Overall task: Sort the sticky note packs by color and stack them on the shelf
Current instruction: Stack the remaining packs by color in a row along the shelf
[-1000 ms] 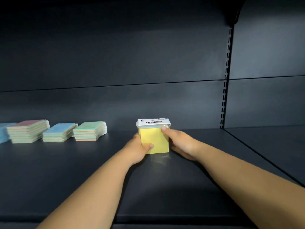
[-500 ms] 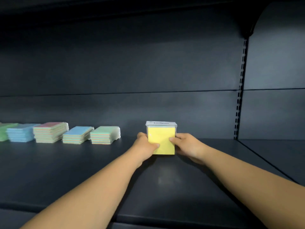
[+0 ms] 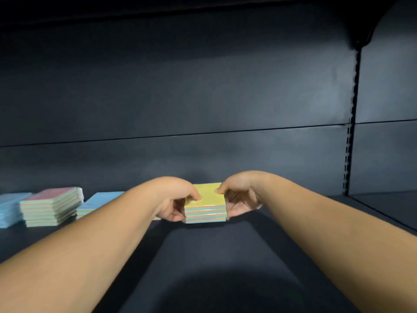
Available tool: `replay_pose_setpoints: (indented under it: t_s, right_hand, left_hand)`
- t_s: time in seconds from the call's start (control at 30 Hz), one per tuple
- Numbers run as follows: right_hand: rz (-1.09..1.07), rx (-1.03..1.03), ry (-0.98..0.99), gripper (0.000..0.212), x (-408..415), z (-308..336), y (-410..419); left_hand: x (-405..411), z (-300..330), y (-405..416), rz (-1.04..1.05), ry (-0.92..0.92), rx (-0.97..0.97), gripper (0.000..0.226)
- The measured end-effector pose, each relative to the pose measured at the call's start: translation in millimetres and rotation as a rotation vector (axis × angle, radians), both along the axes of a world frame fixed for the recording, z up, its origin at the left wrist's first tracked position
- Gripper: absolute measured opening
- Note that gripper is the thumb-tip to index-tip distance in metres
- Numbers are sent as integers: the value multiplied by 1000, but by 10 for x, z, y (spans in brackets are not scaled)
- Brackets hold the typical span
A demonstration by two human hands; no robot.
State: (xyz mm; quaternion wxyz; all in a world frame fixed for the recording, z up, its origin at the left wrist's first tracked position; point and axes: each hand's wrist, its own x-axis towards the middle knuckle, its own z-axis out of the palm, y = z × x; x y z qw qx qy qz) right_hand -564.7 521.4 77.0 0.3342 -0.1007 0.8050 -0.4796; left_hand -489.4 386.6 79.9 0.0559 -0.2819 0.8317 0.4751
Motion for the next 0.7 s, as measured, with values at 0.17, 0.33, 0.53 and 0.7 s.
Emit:
replay_pose_setpoints:
  t_s: [0.17,0.33,0.53,0.7]
  right_hand:
    - [-25,64,-8,28,-148,-104,-199]
    - [-29,109,-51,30,-314,-210,-358]
    - [-68,131,-48,28,-532,-269,-500]
    - [-76,146,-38,28,-644,-278,-527]
  left_hand:
    - [-192,-150,-172,18,-15,96,18]
    - [-363,-208,-283,5,-73,68,16]
    - [-561,-221,-392,13,-87,73,17]
    - [-707,-268,-402,30,-62,123,14]
